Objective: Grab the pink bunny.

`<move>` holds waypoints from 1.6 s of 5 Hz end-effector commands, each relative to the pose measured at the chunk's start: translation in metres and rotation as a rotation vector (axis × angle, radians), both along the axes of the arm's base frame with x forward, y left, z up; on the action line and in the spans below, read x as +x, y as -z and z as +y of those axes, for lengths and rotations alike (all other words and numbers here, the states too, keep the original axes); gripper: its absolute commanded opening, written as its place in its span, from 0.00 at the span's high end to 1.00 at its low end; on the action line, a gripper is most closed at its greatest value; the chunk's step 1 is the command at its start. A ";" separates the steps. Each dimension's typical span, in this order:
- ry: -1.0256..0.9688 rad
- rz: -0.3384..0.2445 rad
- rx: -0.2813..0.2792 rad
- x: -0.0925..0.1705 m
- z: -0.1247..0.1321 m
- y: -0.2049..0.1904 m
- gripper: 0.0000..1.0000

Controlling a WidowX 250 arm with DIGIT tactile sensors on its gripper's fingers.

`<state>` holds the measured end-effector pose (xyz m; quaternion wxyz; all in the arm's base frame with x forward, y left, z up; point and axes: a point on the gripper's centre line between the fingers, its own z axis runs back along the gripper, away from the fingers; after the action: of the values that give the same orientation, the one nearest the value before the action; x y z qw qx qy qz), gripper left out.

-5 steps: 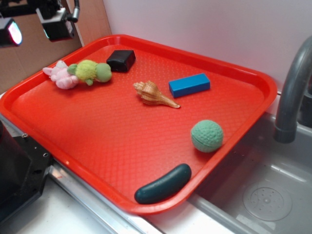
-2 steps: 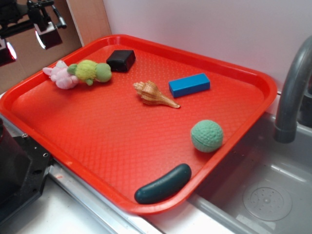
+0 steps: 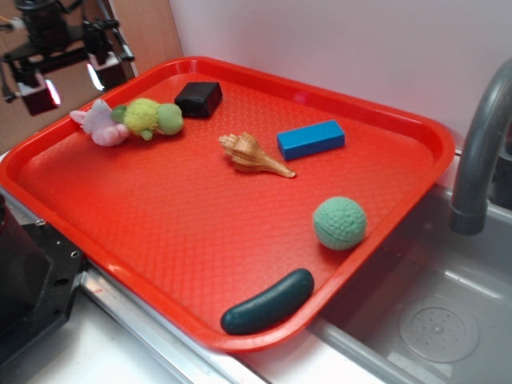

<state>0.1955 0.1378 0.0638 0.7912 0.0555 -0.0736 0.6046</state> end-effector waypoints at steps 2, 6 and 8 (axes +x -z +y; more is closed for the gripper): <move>-0.127 0.106 -0.028 0.013 0.006 0.039 1.00; 0.525 0.042 0.022 -0.028 -0.065 -0.081 1.00; 0.929 0.025 0.069 -0.027 -0.109 -0.096 1.00</move>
<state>0.1766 0.0110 0.1502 0.9798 0.0515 -0.0799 0.1761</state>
